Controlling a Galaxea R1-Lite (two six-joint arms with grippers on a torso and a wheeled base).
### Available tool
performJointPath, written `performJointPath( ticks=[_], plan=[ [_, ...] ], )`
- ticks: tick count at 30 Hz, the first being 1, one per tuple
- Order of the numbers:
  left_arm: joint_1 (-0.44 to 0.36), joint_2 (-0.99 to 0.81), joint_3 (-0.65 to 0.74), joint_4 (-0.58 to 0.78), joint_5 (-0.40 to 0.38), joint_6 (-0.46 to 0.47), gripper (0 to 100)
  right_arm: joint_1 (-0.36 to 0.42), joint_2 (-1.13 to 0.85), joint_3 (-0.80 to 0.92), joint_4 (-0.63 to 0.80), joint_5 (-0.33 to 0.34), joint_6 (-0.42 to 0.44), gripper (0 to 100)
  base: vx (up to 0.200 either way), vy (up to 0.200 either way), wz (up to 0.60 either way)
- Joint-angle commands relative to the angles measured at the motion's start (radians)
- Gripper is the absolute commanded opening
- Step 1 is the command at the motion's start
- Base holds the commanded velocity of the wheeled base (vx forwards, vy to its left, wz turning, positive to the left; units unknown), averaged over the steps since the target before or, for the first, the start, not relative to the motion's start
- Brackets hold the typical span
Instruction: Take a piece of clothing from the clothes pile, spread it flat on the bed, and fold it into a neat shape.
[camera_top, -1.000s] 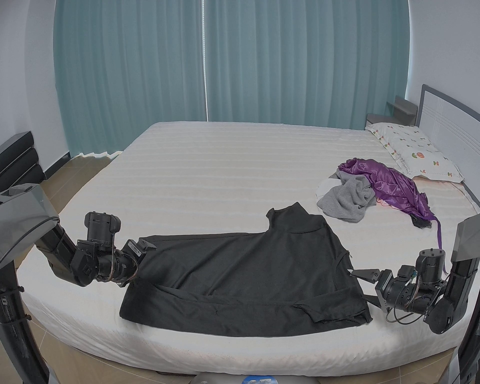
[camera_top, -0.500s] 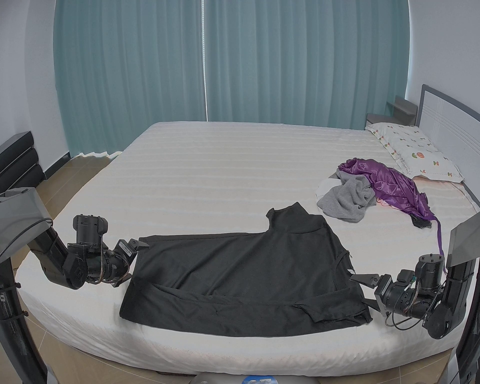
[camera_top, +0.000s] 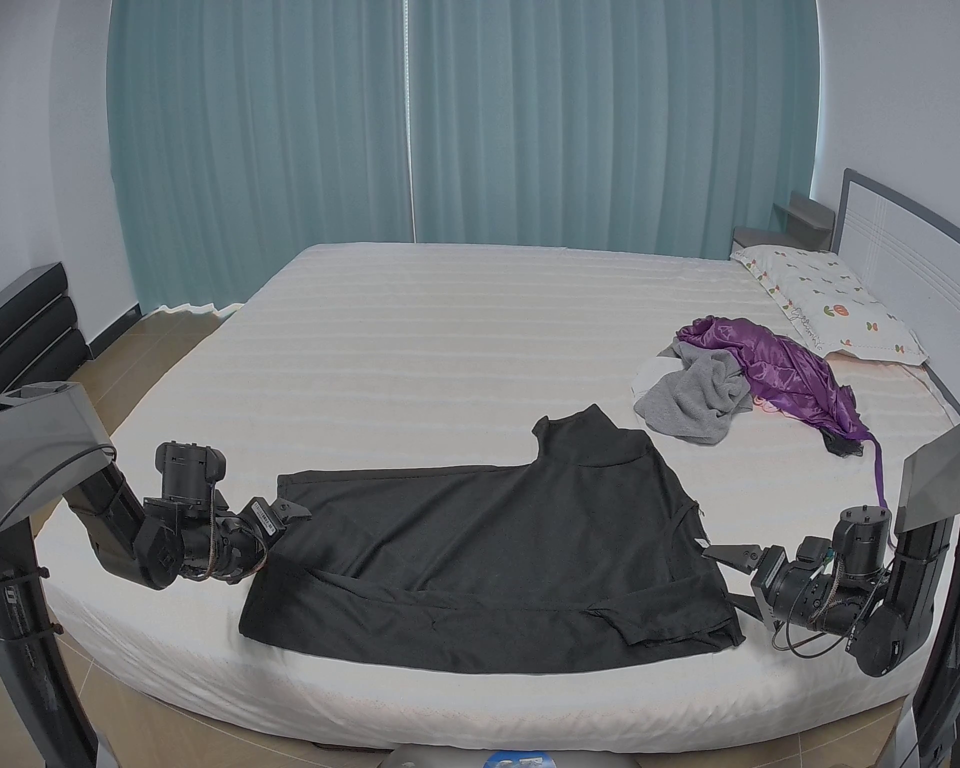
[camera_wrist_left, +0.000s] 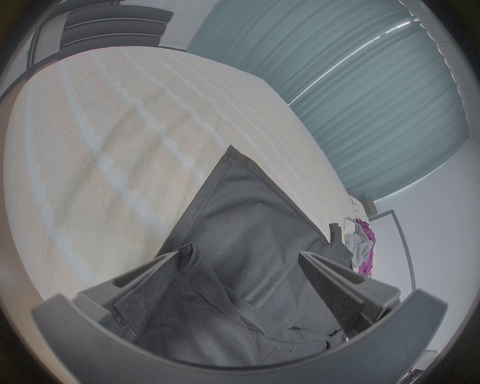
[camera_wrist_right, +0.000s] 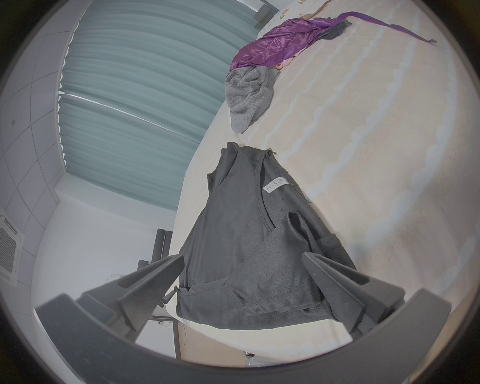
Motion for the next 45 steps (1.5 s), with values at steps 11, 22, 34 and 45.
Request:
performJointPath(
  ticks=[11,22,34,45],
  plan=[
    [-0.005,0.049,-0.011,0.001,0.011,0.02,100,0.002,-0.004,0.003,-0.015,0.001,-0.002,100,0.0,0.0,0.0],
    [0.003,0.066,-0.009,0.008,0.012,0.015,0,0.0,-0.002,0.006,-0.015,0.001,-0.002,100,0.0,0.0,0.0],
    [0.029,-0.089,0.084,0.01,0.012,0.003,0,0.0,-0.046,0.006,-0.015,-0.001,-0.006,100,0.0,0.0,0.0],
    [0.031,-0.115,0.115,0.01,0.012,0.003,0,-0.001,-0.043,0.009,-0.015,0.001,-0.006,100,0.0,0.0,0.0]
  ],
)
